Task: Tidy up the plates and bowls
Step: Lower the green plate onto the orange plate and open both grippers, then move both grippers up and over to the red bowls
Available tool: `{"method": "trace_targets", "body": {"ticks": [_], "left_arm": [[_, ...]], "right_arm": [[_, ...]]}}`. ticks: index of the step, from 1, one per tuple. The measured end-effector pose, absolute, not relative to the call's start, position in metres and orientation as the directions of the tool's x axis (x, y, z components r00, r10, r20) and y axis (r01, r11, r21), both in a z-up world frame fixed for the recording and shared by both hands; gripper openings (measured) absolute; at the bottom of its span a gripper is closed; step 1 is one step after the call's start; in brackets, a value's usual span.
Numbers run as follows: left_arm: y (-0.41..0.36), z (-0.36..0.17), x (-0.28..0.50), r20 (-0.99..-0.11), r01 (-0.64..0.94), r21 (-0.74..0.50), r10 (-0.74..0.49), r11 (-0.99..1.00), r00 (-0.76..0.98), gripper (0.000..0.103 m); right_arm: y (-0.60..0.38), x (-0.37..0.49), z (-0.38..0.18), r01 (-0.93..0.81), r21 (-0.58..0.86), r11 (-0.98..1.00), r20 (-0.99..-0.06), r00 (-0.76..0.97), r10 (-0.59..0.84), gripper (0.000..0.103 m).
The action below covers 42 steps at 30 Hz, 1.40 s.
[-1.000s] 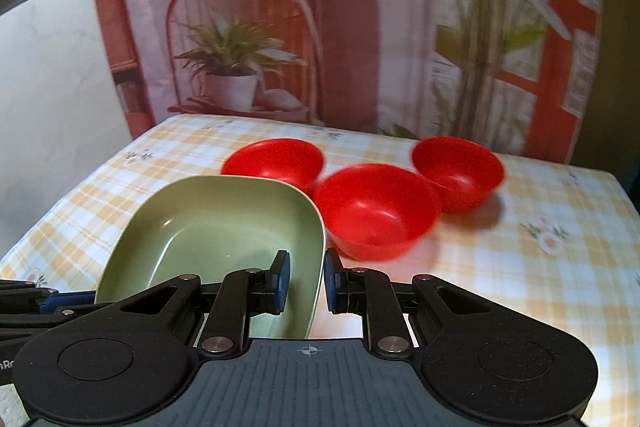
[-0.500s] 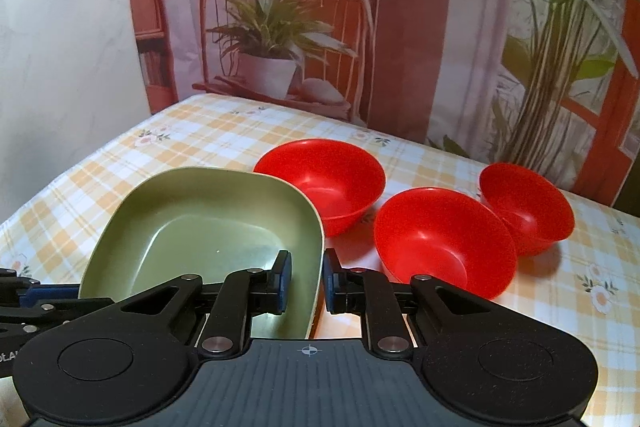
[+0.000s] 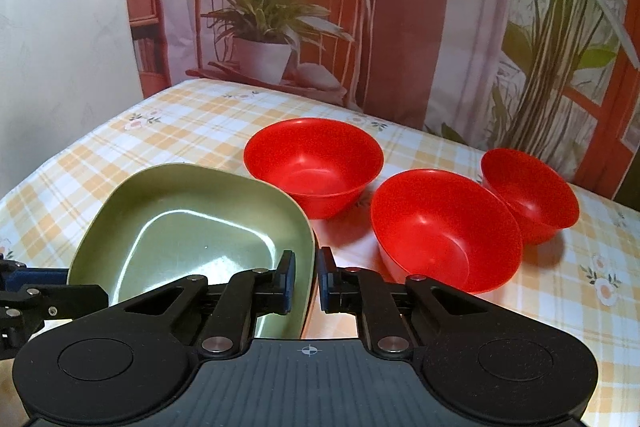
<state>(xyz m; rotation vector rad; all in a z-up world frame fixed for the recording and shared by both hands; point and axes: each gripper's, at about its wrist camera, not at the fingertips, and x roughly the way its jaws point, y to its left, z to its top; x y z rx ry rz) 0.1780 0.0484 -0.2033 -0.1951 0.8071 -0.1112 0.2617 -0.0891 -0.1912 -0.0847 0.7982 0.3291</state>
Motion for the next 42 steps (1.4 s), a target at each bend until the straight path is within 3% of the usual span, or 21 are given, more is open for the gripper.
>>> {"method": "trace_targets", "body": {"ticks": [34, 39, 41, 42], "left_arm": [[0.074, -0.201, 0.195, -0.695, -0.081, -0.267, -0.134, 0.96, 0.706, 0.027], [0.07, -0.188, 0.194, -0.676, -0.07, -0.237, -0.113, 0.969, 0.728, 0.028], [0.068, -0.182, 0.193, -0.665, -0.066, -0.23, -0.107, 0.971, 0.739, 0.035], [0.066, -0.179, 0.194, -0.658, -0.06, -0.232, -0.112, 0.971, 0.745, 0.043]], "right_arm": [[-0.093, 0.257, -0.195, -0.297, 0.054, 0.953, -0.74, 0.629, 0.238, 0.012], [-0.102, 0.252, -0.187, -0.28, 0.111, 0.953, -0.721, 0.637, 0.271, 0.025], [-0.106, 0.25, -0.182, -0.279, 0.13, 0.951, -0.715, 0.638, 0.285, 0.033], [-0.109, 0.249, -0.179, -0.278, 0.136, 0.951, -0.709, 0.643, 0.29, 0.044]]}}
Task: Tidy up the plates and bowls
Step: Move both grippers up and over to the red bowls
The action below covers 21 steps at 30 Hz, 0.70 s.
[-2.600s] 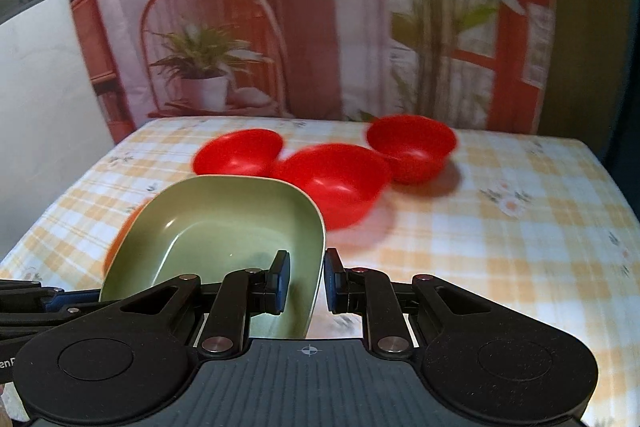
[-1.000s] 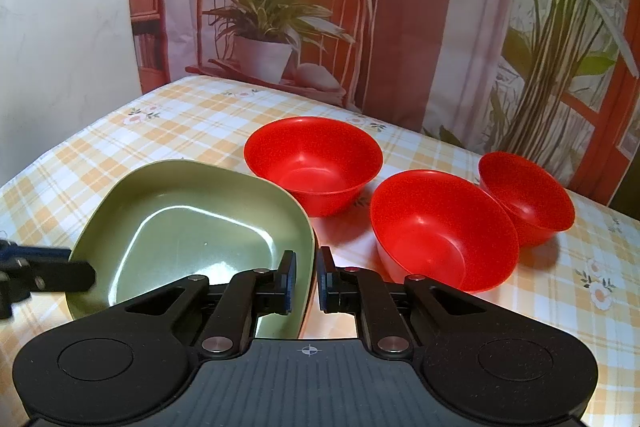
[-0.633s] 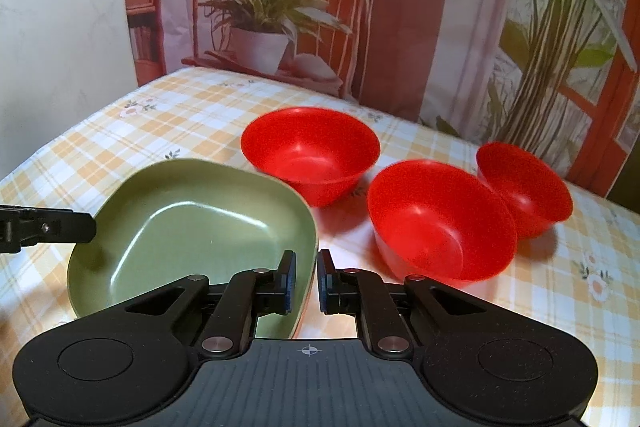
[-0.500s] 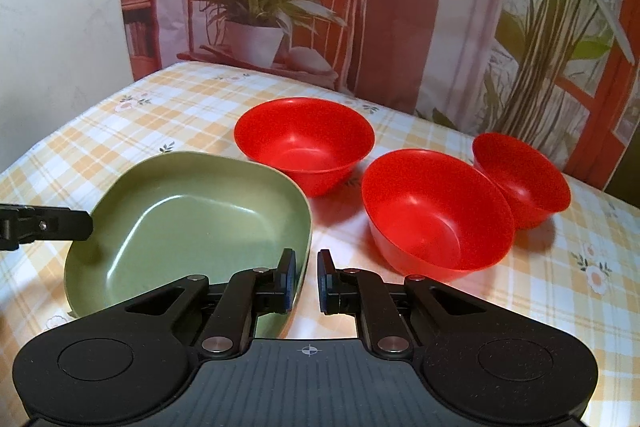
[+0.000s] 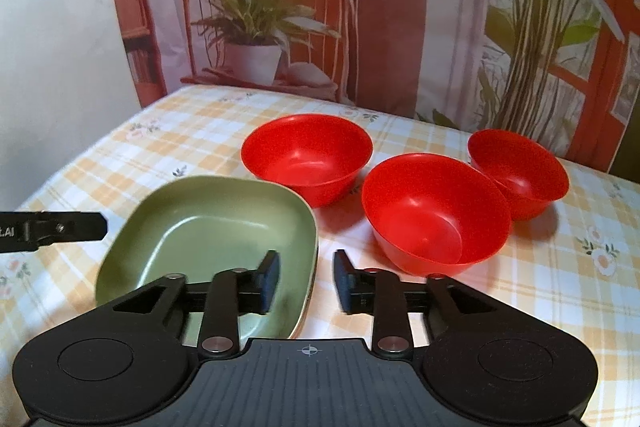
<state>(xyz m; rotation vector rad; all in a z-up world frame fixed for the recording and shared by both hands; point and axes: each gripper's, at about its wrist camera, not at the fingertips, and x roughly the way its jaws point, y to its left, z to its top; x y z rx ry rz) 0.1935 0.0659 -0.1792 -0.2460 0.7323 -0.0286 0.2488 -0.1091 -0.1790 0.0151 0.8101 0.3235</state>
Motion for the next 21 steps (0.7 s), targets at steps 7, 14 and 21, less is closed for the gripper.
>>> {"method": "trace_targets", "body": {"ticks": [7, 14, 21], "left_arm": [[0.046, -0.157, 0.194, -0.614, 0.038, -0.251, -0.189, 0.967, 0.766, 0.081], [0.02, -0.13, 0.201, -0.558, 0.137, -0.233, -0.248, 0.963, 0.792, 0.103], [-0.005, -0.102, 0.212, -0.504, 0.233, -0.164, -0.285, 0.958, 0.816, 0.103]], "right_arm": [[-0.136, 0.241, -0.151, -0.242, 0.126, 0.962, -0.663, 0.701, 0.263, 0.102], [-0.167, 0.243, -0.117, -0.25, 0.055, 0.967, -0.648, 0.728, 0.225, 0.103], [-0.205, 0.259, -0.083, -0.169, 0.121, 0.978, -0.6, 0.773, 0.208, 0.103]]}}
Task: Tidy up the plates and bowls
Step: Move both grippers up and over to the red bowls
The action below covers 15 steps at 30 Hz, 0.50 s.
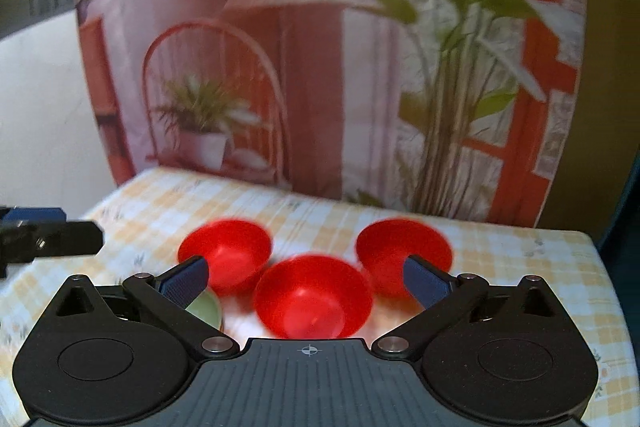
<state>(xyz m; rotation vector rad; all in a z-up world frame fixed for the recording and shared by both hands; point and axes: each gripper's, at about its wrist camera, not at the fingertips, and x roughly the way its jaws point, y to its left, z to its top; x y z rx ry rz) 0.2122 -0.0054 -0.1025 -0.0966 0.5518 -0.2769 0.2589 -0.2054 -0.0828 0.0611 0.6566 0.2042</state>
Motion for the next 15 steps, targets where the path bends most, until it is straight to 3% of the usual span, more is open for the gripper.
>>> {"method": "trace_targets", "body": {"ticks": [15], "left_arm": [[-0.052, -0.05, 0.245, -0.46, 0.301, -0.024, -0.277, 0.953, 0.843, 0.103]], "right_arm": [[-0.26, 0.303, -0.033, -0.113, 0.149, 0.982, -0.533, 0.827, 0.176, 0.103]]}}
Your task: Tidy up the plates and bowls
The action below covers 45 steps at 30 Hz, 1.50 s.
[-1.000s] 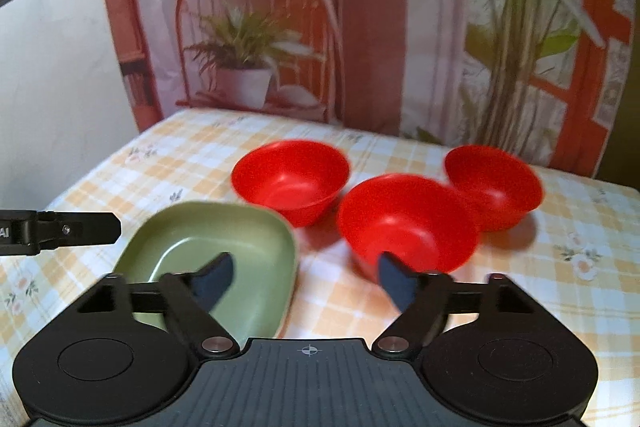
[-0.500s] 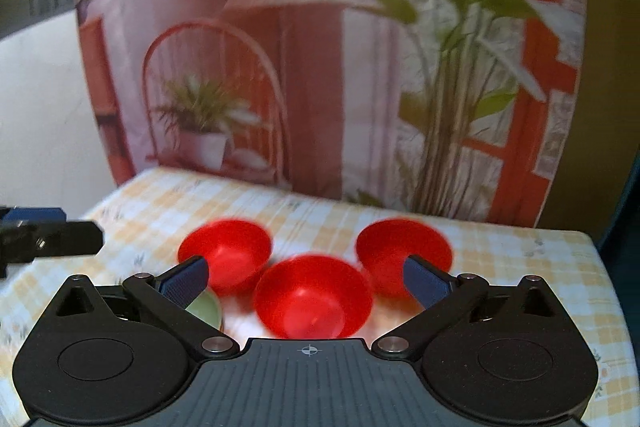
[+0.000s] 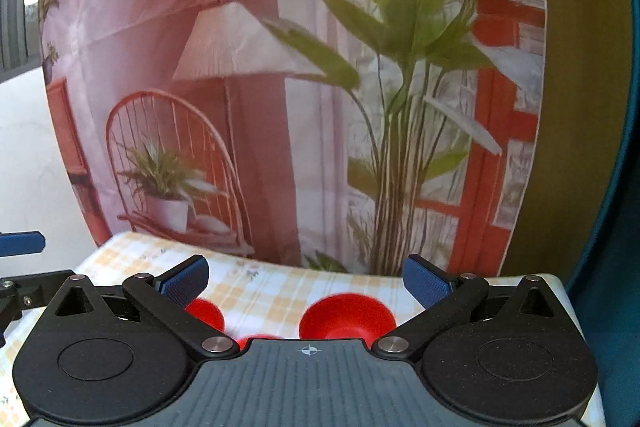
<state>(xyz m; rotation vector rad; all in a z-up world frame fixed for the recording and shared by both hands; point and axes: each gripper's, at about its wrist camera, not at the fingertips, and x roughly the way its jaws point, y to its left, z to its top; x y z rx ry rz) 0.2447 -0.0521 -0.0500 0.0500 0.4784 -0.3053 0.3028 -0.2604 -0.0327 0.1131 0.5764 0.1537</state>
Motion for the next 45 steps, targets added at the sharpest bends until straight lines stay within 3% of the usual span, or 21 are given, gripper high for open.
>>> {"method": "trace_targets", "body": {"ticks": [5, 15, 30, 36, 45], "left_arm": [[-0.068, -0.037, 0.261, -0.447, 0.335, -0.006, -0.302, 0.942, 0.842, 0.103], [-0.088, -0.057, 0.309, -0.519, 0.307, -0.049, -0.287, 0.951, 0.805, 0.103], [-0.104, -0.109, 0.356, -0.582, 0.296, 0.026, -0.226, 0.955, 0.781, 0.103], [-0.11, -0.127, 0.362, -0.573, 0.263, 0.133, -0.143, 0.955, 0.807, 0.103], [-0.112, -0.147, 0.381, -0.626, 0.284, 0.059, -0.186, 0.957, 0.758, 0.101]], "right_arm": [[-0.275, 0.319, -0.027, -0.09, 0.134, 0.987, -0.522, 0.84, 0.148, 0.103], [-0.294, 0.345, -0.047, -0.063, 0.089, 0.994, -0.581, 0.807, 0.103, 0.103], [-0.3, 0.377, -0.12, -0.068, 0.034, 0.997, -0.681, 0.729, 0.073, 0.103], [-0.299, 0.383, -0.146, -0.056, 0.013, 0.998, -0.703, 0.709, 0.049, 0.103], [-0.306, 0.394, -0.181, -0.032, 0.061, 0.998, -0.744, 0.665, 0.067, 0.103]]}}
